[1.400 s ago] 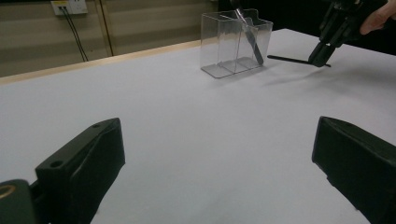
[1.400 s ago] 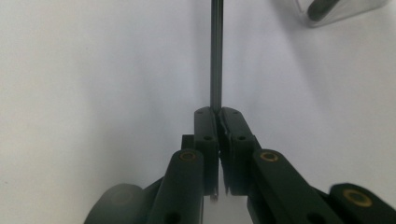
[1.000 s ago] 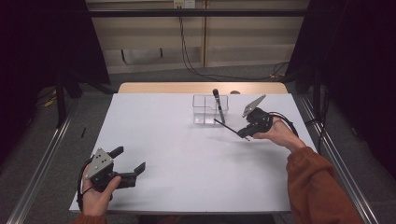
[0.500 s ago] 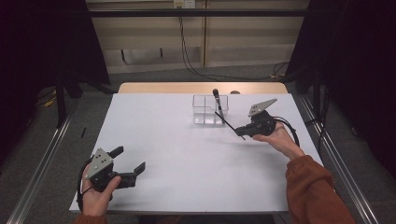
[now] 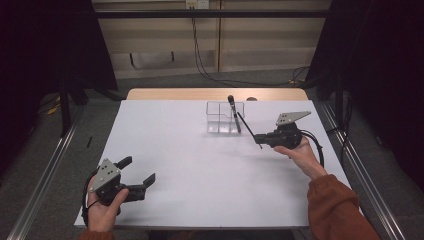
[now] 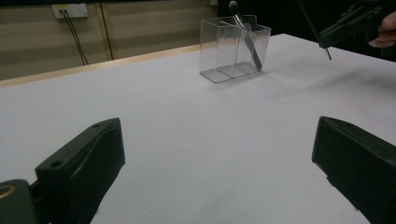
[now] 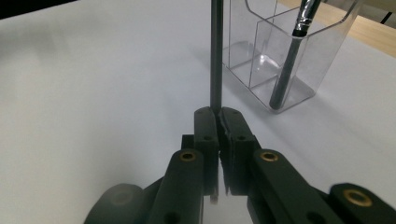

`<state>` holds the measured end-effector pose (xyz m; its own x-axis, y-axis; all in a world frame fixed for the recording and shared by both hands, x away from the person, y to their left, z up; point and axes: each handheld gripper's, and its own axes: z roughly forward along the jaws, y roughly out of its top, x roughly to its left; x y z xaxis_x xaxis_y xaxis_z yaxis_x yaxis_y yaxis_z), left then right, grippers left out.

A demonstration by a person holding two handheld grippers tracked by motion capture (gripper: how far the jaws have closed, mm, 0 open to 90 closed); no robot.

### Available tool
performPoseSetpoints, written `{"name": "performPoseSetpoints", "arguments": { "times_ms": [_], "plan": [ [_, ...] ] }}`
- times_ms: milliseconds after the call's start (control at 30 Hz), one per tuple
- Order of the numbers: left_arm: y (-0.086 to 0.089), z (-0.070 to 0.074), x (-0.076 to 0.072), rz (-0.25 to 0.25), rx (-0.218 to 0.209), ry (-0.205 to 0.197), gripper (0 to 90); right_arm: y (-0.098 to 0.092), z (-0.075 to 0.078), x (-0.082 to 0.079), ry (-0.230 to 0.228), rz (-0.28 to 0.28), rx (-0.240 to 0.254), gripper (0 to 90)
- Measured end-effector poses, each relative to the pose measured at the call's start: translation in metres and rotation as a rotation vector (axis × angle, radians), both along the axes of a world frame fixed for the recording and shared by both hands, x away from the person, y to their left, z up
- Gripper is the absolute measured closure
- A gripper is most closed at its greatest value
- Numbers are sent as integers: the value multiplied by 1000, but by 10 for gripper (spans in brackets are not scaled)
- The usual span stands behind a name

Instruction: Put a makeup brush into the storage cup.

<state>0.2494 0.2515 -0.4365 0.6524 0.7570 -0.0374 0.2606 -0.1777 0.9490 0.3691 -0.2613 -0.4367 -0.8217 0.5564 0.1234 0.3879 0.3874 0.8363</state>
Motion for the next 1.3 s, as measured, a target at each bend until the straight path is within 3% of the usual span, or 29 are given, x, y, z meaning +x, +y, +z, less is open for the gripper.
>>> {"name": "performPoseSetpoints", "arguments": {
  "times_ms": [400,1300],
  "plan": [
    [-5,2,-3,-35,0,-11,24,7,7,-17,-8,39,47,863],
    [-8,3,-3,-49,-3,-9,23,28,2,-50,31,142,54,863]
  ]
}}
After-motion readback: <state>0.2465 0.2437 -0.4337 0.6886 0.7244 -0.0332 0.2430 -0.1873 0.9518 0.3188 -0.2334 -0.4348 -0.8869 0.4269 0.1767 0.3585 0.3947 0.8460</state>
